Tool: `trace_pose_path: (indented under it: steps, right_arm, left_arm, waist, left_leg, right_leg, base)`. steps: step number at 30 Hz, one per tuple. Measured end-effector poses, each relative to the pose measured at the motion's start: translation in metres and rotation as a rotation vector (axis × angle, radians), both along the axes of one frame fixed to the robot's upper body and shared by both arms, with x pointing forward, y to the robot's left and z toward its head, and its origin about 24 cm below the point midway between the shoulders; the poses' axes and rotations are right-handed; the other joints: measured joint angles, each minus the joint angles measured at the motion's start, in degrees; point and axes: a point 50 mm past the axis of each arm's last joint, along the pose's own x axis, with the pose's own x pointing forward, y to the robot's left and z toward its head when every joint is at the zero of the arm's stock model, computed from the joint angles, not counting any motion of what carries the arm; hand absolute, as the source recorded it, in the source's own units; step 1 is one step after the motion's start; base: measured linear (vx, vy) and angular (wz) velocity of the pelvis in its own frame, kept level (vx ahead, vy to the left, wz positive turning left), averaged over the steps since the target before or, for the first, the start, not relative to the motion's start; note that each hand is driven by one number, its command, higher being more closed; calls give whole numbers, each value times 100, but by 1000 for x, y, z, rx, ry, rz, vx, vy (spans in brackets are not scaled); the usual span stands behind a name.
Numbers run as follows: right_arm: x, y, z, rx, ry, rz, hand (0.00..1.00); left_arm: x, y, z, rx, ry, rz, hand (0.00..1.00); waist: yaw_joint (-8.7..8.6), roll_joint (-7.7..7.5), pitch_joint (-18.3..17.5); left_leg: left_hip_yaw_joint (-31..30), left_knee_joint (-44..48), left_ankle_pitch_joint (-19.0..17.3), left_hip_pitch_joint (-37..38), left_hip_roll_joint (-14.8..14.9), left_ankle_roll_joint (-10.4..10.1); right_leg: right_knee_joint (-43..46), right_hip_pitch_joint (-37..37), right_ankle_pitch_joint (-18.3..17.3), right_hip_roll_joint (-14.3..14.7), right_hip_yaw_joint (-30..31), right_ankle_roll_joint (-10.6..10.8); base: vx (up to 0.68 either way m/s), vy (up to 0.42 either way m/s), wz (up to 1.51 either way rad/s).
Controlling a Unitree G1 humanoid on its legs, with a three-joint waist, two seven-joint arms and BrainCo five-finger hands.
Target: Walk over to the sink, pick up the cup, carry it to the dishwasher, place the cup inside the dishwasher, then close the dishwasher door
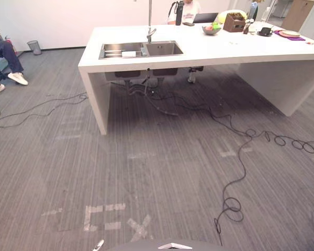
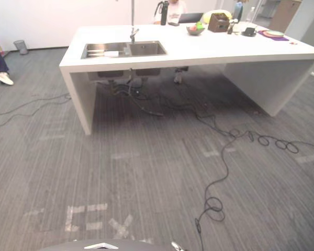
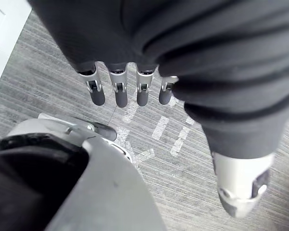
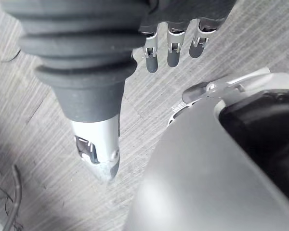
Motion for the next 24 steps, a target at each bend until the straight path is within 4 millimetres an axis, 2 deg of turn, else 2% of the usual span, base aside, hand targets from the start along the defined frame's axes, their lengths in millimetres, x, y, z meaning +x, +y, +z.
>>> trace_pose_path:
  steps: [7, 10, 24]
  right_arm:
    - [13, 3, 0, -54, 26, 180, 0]
    - [16, 5, -1, -42, 38, 182, 0]
    - [25, 11, -1, -1, 18, 202, 0]
  left_arm:
    - [13, 9, 1, 127, 3, -157, 0]
    - [13, 11, 2, 150, 13, -174, 0]
    - [20, 15, 3, 260, 52, -196, 0]
  waist:
    - [-34, -142, 110]
    - [-46, -186, 181]
    - [-93, -224, 366]
  left_leg:
    - [-130, 1, 24, -83, -53, 13]
    - [-144, 2, 68, -79, -79, 80]
    - [-263, 1, 86, -18, -142, 108]
  right_leg:
    - [0, -63, 33, -31, -46, 10]
    - [0, -78, 73, -51, -72, -13]
    - [0, 39, 84, -118, -199, 22]
  base:
    - [-35, -4, 6]
    - [6, 4, 2]
    - [-24, -1, 5]
